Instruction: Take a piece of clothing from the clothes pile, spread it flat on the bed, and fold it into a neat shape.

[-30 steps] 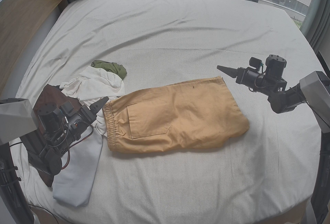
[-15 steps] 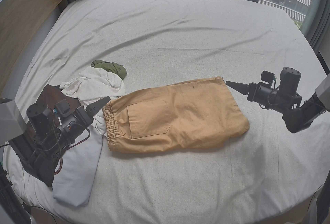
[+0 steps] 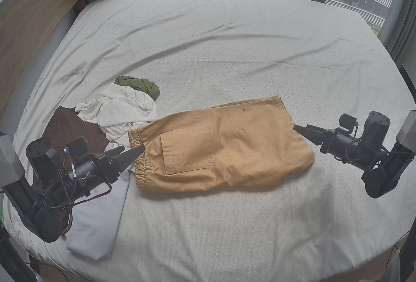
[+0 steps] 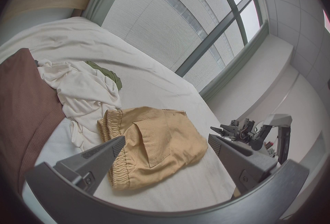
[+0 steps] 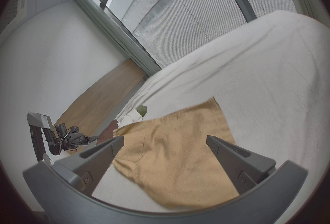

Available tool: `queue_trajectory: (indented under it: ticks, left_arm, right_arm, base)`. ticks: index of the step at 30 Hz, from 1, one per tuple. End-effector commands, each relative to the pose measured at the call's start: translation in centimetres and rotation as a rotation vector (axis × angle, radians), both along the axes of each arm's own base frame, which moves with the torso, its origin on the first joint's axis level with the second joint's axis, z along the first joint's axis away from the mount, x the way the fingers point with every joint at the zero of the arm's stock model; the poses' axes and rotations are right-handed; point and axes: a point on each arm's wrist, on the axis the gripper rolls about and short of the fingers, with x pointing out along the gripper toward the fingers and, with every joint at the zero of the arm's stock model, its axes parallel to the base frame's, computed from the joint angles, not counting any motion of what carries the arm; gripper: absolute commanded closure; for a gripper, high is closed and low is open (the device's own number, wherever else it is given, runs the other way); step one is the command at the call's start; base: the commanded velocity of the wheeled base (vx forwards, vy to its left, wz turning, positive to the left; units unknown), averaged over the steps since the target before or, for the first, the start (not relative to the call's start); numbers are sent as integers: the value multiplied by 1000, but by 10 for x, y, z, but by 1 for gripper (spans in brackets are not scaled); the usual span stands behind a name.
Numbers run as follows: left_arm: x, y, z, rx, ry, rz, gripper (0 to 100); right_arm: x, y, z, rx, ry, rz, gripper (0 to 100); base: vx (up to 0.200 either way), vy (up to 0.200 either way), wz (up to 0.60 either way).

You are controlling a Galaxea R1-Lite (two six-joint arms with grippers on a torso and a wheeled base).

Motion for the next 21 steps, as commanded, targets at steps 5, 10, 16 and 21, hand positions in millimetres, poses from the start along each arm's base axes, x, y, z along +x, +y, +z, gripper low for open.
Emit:
queue_trajectory:
  ticks: [5,10,16,21]
  left_arm:
    - [-17,1,-15,67,42,-64,0]
    - [-18,1,-21,108,35,-95,0]
    - [-16,1,-24,123,38,-95,0]
    - [-16,1,-25,123,41,-95,0]
  right_arm:
    - [-15,-2,-19,-12,98,1,0]
    - [-17,0,-24,-15,122,6,0]
    - [-21,-1,-36,-63,224,13,0]
    - [-25,-1,-43,-100,282,23,0]
  base:
    - [0,0,0]
    - [0,0,0]
    - [0,0,0]
    - [0,0,0]
